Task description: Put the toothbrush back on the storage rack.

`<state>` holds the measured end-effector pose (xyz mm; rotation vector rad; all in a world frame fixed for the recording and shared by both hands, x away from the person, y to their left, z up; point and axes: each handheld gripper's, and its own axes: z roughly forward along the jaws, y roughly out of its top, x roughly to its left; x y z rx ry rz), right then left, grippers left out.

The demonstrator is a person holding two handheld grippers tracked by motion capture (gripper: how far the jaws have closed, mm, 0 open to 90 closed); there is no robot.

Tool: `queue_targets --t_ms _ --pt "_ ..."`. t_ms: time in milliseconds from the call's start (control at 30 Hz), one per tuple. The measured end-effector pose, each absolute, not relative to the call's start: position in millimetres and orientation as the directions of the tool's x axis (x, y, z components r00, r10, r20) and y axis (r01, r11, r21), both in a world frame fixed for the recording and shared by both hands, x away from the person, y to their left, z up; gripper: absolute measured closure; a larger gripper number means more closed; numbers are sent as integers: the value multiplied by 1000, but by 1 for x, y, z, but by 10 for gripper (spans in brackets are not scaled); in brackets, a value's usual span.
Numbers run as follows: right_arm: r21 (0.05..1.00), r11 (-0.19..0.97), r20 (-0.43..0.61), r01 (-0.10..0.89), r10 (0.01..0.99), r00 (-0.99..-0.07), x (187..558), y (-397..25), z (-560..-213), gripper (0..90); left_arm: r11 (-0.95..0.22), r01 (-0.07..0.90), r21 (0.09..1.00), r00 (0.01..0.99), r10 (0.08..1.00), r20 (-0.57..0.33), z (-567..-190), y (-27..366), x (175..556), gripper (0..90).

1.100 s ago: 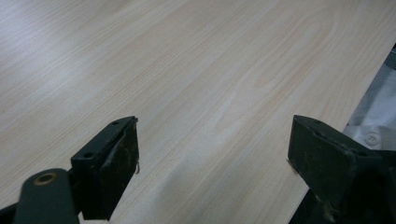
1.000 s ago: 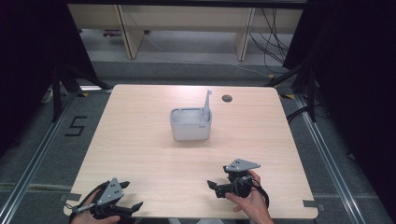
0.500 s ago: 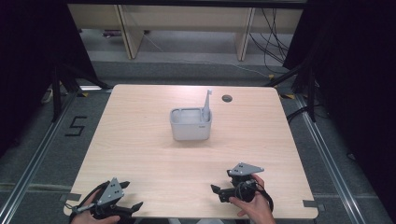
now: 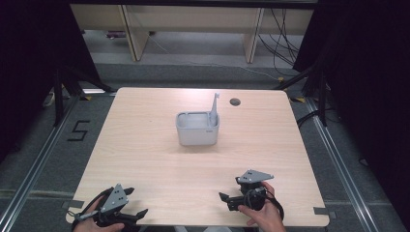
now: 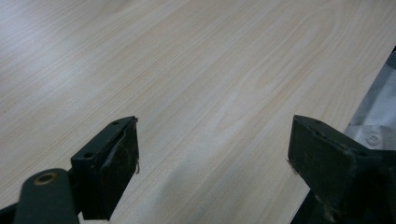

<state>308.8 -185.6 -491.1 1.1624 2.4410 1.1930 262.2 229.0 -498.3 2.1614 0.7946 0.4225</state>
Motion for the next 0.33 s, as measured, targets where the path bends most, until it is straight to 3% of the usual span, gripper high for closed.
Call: queue_targets --t_ms 333 --pt "741 383 134 552 721 -680 310 -187 -491 166 -525 397 753 752 656 60 -497 230 263 162"
